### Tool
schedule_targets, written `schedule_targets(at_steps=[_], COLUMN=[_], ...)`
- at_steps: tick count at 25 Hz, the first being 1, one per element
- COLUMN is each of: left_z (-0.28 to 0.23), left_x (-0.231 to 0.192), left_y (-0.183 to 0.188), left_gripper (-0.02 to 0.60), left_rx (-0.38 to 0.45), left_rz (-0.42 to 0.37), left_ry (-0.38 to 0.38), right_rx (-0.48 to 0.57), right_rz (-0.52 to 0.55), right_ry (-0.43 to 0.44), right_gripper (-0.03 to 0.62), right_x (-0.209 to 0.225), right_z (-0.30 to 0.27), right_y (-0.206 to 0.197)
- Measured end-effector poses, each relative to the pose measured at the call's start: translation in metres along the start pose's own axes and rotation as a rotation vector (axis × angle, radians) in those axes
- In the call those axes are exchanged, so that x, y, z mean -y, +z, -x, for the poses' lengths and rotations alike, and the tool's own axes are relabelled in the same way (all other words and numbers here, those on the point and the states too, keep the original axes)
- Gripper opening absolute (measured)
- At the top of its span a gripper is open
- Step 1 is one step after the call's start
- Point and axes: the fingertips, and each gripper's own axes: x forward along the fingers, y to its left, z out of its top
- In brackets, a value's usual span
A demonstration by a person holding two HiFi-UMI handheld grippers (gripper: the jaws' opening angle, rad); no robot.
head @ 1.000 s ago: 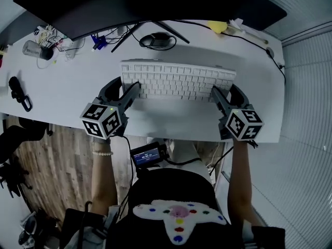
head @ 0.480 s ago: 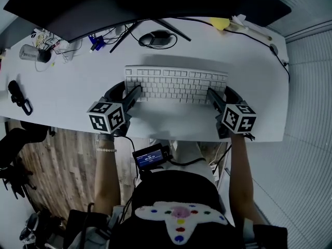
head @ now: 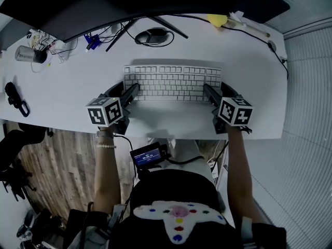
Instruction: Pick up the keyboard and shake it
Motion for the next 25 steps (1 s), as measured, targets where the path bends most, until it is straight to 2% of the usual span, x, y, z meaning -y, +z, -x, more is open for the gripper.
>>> schedule_targets(at_steps=[9,16,17,18,19,20,21,22,25], left_z=[-0.001,0.006,0.009,0.013,0.017,0.022,0.028,0.034,0.048], left_x=[-0.001,-0.002,-0.003,-0.004,-0.005,-0.006,-0.006,-0.005,0.010], left_y=[0.000,0.006,0.007,0.010,0.013,0.016,0.020,0.024,0.035], left_gripper=[0.253,0.259,0.244,0.197,0.151,0.113,0.068,0.046,0.029], left_rx=[-0.005,0.029,0.042,0.060,0.082,0.107,0.133,0.156,0.202], left_rz=[0.003,-0.105,-0.111,-0.114,-0.115,-0.116,-0.122,-0.134,-0.196], left_ry=[0.010,0.087,0.111,0.130,0.144,0.156,0.168,0.177,0.179], right_rx=[0.017,0.044,0.056,0.075,0.100,0.128,0.157,0.185,0.261], right_rz=[-0.004,0.034,0.036,0.038,0.045,0.060,0.076,0.090,0.099], right_ry=[-0.026,-0.118,-0.132,-0.147,-0.168,-0.191,-0.209,-0.218,-0.197], right_gripper=[0.314,0.314,0.301,0.281,0.237,0.158,0.123,0.077,0.055], right_x=[0.001,0.004,0.004,0.004,0.006,0.006,0.006,0.004,-0.010], right_z=[0.000,0.005,0.007,0.011,0.016,0.022,0.028,0.033,0.048], right_y=[-0.001,0.001,0.002,0.004,0.008,0.013,0.018,0.023,0.037])
